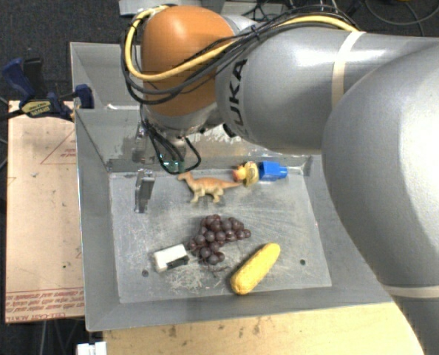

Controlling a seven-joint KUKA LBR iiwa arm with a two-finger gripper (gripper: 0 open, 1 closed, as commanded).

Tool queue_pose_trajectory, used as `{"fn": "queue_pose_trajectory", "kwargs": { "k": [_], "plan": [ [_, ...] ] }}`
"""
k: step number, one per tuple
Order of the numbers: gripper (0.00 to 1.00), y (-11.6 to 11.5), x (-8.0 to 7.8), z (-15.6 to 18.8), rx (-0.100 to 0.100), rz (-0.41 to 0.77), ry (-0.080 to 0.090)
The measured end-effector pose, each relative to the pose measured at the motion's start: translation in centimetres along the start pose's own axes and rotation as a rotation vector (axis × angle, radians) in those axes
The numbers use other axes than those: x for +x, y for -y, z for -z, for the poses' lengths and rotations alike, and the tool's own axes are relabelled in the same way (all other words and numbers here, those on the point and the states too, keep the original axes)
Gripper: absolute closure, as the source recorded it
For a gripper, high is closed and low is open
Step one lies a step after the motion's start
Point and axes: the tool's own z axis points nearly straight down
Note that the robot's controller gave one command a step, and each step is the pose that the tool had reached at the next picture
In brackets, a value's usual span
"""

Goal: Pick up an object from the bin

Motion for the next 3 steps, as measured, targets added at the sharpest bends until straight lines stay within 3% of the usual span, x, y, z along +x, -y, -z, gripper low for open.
{"fn": "queue_pose_trajectory", "kwargs": {
  "k": [1, 2, 3],
  "plan": [
    [0.00, 0.1, -0.2, 0.5, -0.002, -0.004, 0.008],
    [0.00, 5.3, 2.0, -5.3, -0.001, 0.108, 0.010],
    [0.00, 6.2, 9.4, -5.3, 0.000, 0.164, 0.006]
  ]
}}
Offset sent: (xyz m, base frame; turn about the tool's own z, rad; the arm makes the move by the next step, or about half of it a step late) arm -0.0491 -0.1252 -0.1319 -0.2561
